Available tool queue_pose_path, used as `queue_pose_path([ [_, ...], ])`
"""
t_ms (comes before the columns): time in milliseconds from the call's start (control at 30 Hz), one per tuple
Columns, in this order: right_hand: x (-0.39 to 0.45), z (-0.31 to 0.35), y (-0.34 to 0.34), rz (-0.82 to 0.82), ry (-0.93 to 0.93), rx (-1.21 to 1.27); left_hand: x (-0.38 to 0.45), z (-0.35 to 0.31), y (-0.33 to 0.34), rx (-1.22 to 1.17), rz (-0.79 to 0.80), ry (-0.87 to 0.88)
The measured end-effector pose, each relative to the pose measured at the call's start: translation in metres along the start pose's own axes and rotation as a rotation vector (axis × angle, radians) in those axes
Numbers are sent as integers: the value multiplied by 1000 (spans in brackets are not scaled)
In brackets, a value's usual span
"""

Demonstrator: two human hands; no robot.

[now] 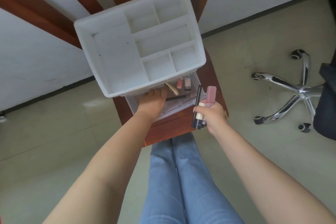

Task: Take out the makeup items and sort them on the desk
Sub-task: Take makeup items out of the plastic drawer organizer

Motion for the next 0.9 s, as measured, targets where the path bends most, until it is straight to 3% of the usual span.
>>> queue_pose_path([
  [100, 2, 1, -1, 11, -5, 8, 6, -4, 0, 137, -128, 86],
  [300, 6, -1, -3, 37, -23, 0, 12, -15, -2, 185, -134, 109],
  [600, 9, -7, -2, 46, -22, 44, 24, -13, -2, 138, -216, 456],
  [667, 9, -7, -1, 47, -19, 55, 28, -21, -9, 126, -172, 472],
  [767, 9, -6, 0, 48, -17, 67, 39, -29, -11, 338, 22, 426],
  [900, 11, -8, -1, 44, -10, 67, 46, -32, -13, 449, 11, 431],
])
Point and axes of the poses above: each hand's wrist, its own x-axis towards the middle knuckle, its own y-axis out of the palm, z = x × y, the point moved 2 cm from there along x, towards the middle knuckle, and after that the axes turned 11 degrees about -x, right-handed, at the moved point
